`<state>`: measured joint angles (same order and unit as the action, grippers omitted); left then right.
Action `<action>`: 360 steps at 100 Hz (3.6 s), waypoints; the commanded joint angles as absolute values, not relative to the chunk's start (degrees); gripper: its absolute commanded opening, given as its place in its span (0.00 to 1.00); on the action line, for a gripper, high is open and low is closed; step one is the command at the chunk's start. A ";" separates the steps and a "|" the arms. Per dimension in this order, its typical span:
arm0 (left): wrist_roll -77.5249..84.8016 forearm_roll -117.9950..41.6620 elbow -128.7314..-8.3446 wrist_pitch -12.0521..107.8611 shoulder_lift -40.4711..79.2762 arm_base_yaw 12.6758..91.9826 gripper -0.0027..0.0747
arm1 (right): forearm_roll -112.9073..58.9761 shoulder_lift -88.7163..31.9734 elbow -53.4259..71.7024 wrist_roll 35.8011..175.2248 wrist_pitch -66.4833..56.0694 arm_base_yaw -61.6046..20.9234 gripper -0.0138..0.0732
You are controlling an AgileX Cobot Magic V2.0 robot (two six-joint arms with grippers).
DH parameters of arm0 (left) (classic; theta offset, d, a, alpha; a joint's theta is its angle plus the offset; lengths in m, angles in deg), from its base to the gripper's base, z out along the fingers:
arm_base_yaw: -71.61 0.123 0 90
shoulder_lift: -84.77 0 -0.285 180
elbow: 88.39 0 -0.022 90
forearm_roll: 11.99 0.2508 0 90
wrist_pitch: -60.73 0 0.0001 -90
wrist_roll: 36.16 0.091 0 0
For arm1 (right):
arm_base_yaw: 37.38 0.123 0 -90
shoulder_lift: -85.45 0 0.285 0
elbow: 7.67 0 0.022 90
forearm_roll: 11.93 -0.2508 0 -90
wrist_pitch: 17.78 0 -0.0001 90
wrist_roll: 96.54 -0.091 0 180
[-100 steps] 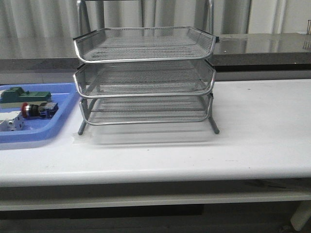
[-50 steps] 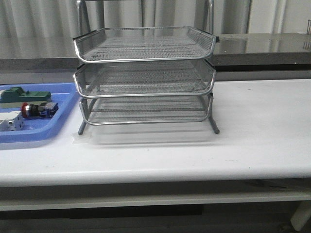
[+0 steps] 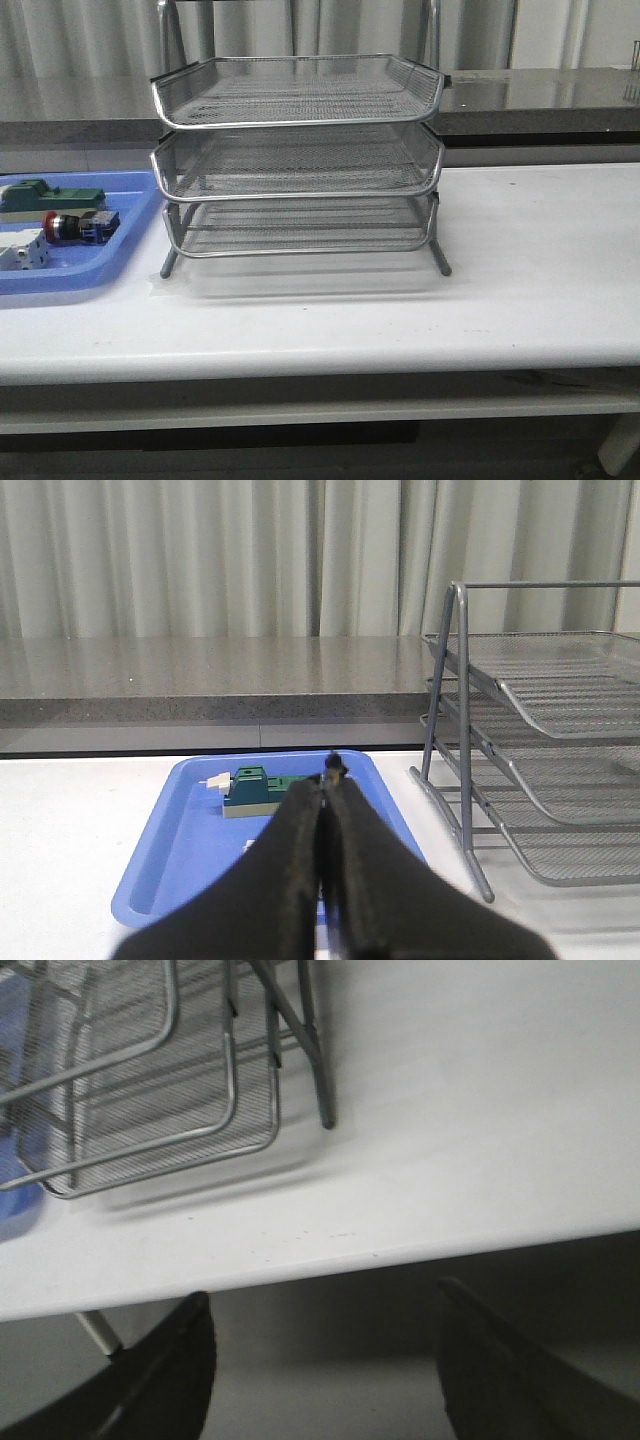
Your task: Place button on rack with both arms
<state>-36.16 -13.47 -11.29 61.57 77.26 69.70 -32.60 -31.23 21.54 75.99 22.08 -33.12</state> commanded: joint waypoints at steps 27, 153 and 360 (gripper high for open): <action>-36.51 -14.00 -8.14 65.86 79.08 69.81 0.01 | -64.80 -17.98 19.52 99.30 13.74 -33.31 0.72; -36.51 -14.00 -8.14 65.86 79.08 69.81 0.01 | -101.39 17.12 5.89 129.42 14.37 -27.62 0.70; -36.51 -14.00 -8.14 65.86 79.08 69.81 0.01 | -97.46 -4.13 34.57 135.13 20.48 -27.62 0.69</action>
<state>-36.16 -13.47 -11.29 61.57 77.26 69.70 -96.62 -2.10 35.59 133.90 17.47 -27.56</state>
